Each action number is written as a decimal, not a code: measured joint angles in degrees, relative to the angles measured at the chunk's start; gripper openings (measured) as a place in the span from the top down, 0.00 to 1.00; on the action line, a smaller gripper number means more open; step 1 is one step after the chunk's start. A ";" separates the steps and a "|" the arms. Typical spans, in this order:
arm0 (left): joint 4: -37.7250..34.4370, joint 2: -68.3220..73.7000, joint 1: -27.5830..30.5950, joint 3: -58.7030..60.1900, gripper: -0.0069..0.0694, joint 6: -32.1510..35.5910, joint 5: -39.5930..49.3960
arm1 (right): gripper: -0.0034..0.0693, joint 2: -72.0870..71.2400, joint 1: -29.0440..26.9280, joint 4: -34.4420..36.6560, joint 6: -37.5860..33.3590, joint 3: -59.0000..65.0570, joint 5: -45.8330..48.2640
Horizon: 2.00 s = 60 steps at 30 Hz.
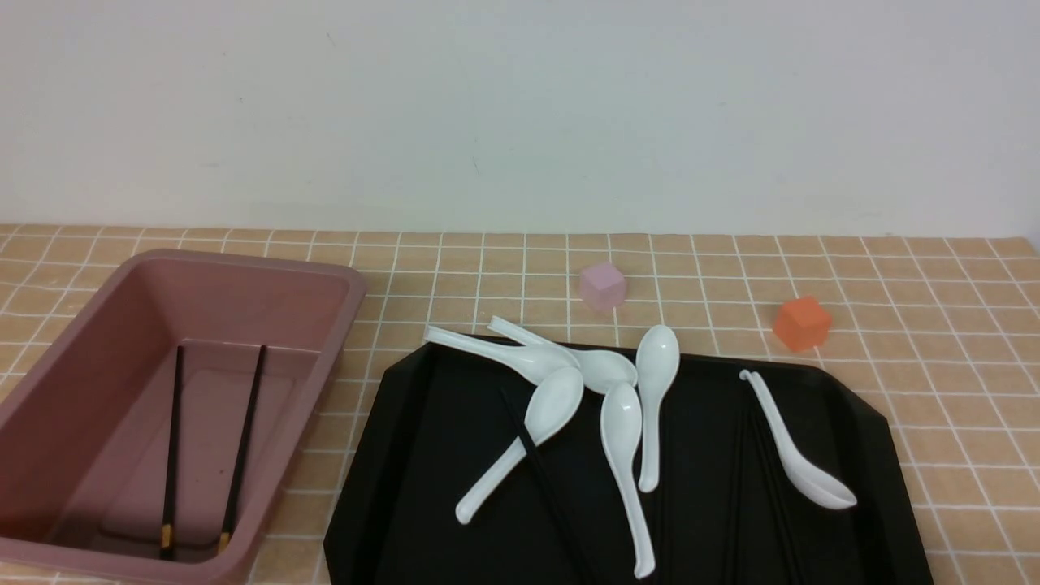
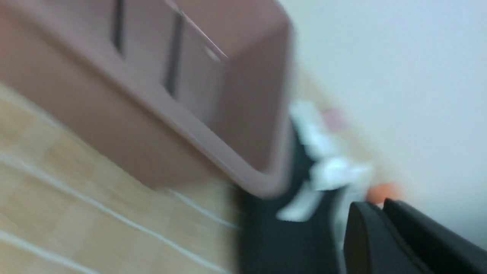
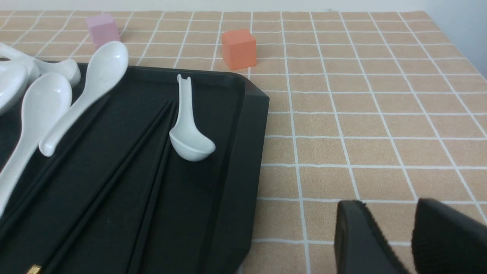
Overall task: On brown tablecloth take chopsticks from black tray and put them in box.
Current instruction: 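Reach over to the black tray and grasp a pair of chopsticks with the left gripper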
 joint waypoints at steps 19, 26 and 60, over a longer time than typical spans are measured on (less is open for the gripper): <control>-21.30 10.88 0.00 -21.10 0.93 13.20 -4.50 | 0.62 0.00 0.00 0.00 0.00 0.00 0.00; -2.87 40.39 0.00 -41.04 0.93 15.30 29.98 | 0.62 0.00 0.00 0.00 0.00 0.00 0.00; 47.17 110.15 -43.35 -82.76 0.42 -47.51 34.74 | 0.62 0.00 0.00 0.00 0.00 0.00 0.00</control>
